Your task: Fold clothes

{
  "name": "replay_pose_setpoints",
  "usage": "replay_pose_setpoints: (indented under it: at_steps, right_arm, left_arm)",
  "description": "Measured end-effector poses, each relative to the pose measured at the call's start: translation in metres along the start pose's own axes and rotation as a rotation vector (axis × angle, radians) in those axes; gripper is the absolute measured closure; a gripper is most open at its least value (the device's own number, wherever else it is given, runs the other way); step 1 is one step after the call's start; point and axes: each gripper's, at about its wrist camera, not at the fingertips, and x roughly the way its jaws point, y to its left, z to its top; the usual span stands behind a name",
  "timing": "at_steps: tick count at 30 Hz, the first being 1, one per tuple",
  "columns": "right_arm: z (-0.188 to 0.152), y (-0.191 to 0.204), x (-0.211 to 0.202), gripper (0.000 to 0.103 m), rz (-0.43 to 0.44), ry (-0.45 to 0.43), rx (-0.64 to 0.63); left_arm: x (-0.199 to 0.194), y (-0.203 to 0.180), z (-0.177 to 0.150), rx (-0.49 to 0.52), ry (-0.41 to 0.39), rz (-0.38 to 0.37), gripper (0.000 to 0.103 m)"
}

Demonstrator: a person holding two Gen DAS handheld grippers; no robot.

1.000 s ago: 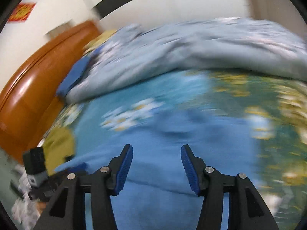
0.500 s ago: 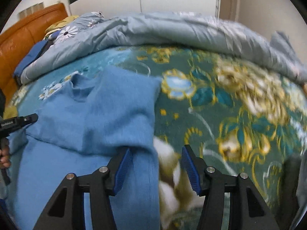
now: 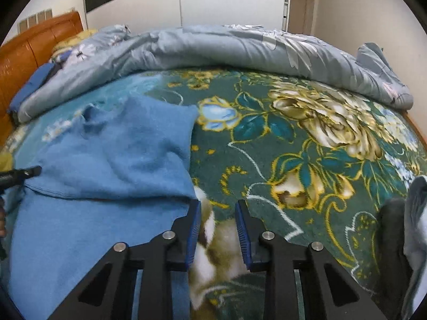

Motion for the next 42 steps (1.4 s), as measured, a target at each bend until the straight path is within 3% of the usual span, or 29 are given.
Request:
replay_pose_setpoints:
  at_steps: [4,14,17,23,28,32,34,35,38,42]
  right_arm:
    - [0.019,-0.006,-0.015,0.073,0.076,-0.056,0.058]
    - [0.097,-0.014,0.071,0.073,0.239,0.075,0.234]
    - [0.111,-0.005,0.088,0.073,0.253,0.127,0.200]
    - [0.124,0.027,0.110,0.073,0.125,0.243,-0.001]
    - [0.122,0.039,0.120,0.076,-0.057,0.311,-0.179]
    - [0.128,0.023,0.117,0.081,-0.115,0.276,-0.164]
    - [0.132,0.012,0.121,0.088,-0.194,0.262,-0.141]
    - [0.134,0.006,0.121,0.089,-0.192,0.255,-0.116]
    - [0.134,-0.010,0.108,0.089,-0.071,0.208,-0.008]
    - [0.124,0.011,0.074,0.089,0.057,0.135,-0.027]
  left_arm:
    - [-0.001,-0.003,-0.002,0.016,-0.002,0.005,0.099]
    - [0.000,-0.003,-0.002,0.029,0.006,0.002,0.099]
    - [0.000,-0.004,-0.002,0.044,0.006,0.009,0.099]
    - [0.001,-0.004,-0.002,0.053,0.007,0.009,0.099]
    - [0.001,-0.005,-0.002,0.057,-0.002,0.016,0.099]
    - [0.002,-0.006,-0.003,0.060,-0.008,0.024,0.099]
    - [0.002,-0.006,-0.004,0.058,-0.012,0.027,0.099]
    - [0.002,-0.005,-0.004,0.058,-0.012,0.024,0.099]
    - [0.002,-0.004,-0.004,0.053,-0.013,0.015,0.099]
    - [0.002,-0.004,-0.005,0.040,-0.020,0.016,0.099]
